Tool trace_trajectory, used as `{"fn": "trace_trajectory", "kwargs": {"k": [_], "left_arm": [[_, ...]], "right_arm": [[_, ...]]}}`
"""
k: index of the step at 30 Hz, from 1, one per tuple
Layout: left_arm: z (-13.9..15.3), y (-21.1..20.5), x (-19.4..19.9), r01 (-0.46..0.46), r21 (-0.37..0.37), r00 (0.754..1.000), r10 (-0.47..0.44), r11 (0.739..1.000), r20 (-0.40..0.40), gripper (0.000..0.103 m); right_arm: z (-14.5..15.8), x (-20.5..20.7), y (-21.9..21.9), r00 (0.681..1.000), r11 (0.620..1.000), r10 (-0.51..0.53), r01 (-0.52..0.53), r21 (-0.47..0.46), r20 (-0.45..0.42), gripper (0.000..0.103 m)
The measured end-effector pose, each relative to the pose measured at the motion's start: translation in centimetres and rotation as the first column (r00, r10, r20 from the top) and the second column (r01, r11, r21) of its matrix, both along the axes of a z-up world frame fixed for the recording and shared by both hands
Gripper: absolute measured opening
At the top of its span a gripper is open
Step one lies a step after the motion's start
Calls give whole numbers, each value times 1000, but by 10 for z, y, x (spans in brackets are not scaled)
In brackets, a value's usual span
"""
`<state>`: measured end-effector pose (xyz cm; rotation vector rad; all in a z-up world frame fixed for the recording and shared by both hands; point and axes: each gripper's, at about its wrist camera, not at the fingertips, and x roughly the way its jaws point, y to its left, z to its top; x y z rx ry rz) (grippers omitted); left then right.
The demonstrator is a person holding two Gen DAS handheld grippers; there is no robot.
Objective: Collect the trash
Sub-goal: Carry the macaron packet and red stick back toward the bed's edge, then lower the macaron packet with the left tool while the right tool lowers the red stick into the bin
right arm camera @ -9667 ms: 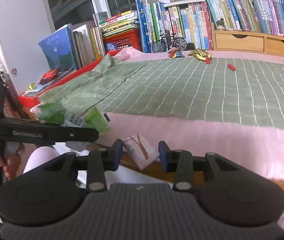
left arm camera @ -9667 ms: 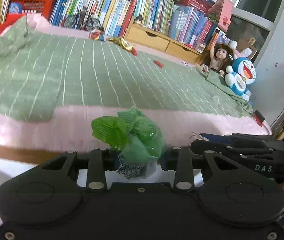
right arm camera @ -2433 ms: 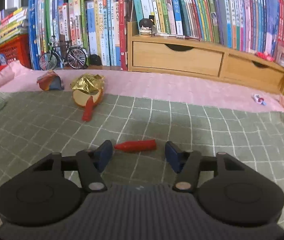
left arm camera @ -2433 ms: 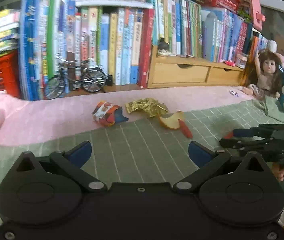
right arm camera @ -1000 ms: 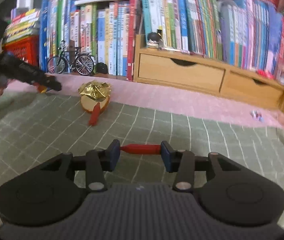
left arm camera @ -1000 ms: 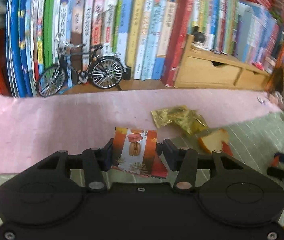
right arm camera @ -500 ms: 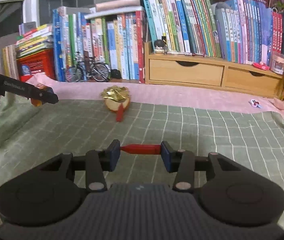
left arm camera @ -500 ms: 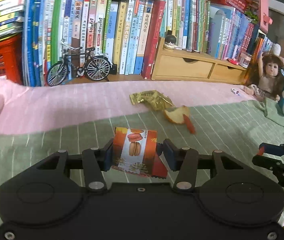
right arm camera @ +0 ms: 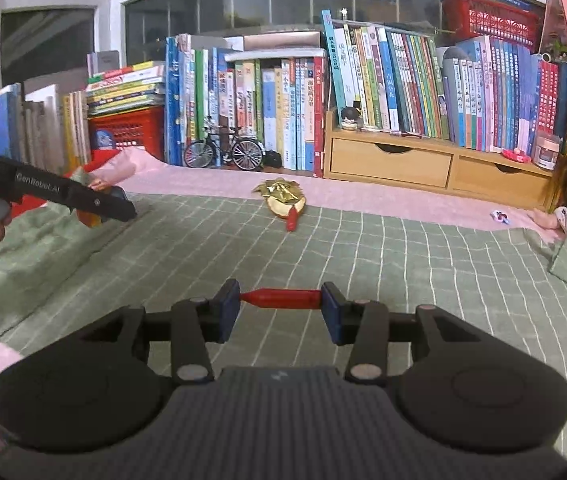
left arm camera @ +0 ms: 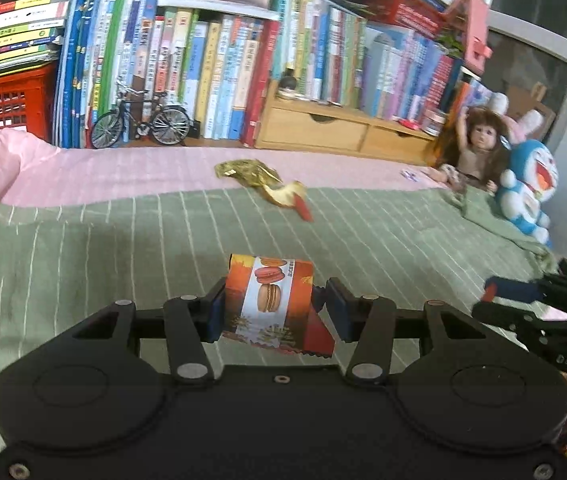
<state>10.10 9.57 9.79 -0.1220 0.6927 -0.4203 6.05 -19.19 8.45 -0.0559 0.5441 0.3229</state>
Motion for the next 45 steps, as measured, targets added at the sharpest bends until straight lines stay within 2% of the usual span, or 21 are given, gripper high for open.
{"fn": "trace_trajectory", "kwargs": {"k": [7, 19, 23, 26, 32, 41, 45], "left_arm": [[6, -8, -51, 35, 7, 999, -36, 999, 21, 48], [0, -26, -110, 105, 39, 994, -105, 994, 14, 49], [-8, -30, -128, 103, 73, 994, -105, 992, 17, 49], [-18, -29, -139, 118, 62, 993, -118, 991, -4, 49], [-33, -30, -166, 112, 91, 994, -112, 990, -3, 49], [-57, -33, -212, 160, 8, 986, -160, 987, -35, 49], [-68, -31, -226, 156, 26, 987, -155, 987, -45, 48]], "right_arm": [[5, -38, 3, 1000, 1000, 27, -27, 9, -3, 48], [5, -86, 15, 997, 997, 71, -71, 26, -13, 48], [1, -101, 17, 997, 997, 79, -78, 30, -26, 49], [-6, -110, 16, 997, 997, 66, -64, 49, -47, 49], [-17, -133, 16, 995, 996, 67, -62, 61, -81, 49], [-30, -159, 24, 984, 992, 118, -110, 60, -137, 49], [-45, -171, 30, 975, 990, 124, -110, 84, -184, 49]]}}
